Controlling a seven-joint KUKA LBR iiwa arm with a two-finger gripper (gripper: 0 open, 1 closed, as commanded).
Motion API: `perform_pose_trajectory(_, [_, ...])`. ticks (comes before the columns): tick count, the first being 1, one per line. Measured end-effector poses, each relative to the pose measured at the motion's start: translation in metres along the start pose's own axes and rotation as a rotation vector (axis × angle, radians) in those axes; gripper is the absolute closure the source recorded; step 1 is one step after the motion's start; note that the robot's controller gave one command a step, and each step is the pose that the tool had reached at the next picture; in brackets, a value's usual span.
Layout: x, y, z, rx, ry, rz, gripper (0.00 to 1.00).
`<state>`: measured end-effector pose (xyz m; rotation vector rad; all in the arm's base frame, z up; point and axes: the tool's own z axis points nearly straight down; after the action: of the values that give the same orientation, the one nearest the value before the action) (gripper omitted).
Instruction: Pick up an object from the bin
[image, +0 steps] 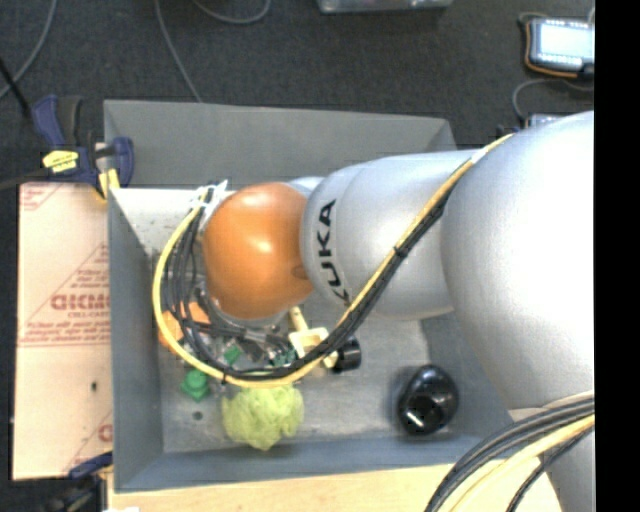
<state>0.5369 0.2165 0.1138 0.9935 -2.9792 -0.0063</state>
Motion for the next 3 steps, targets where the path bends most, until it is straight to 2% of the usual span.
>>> perform_pose_trajectory(1, [-0.001,-0.006,-0.07,0.002,-0.006,0.009,1.0])
perform_pose_trajectory(2, [-0.003,-0.026,-0.061,0.007,-0.024,0.024,1.0])
perform_pose_trajectory(3, [0.009,-0.033,-0.055,-0.005,0.01,0.039,1.0])
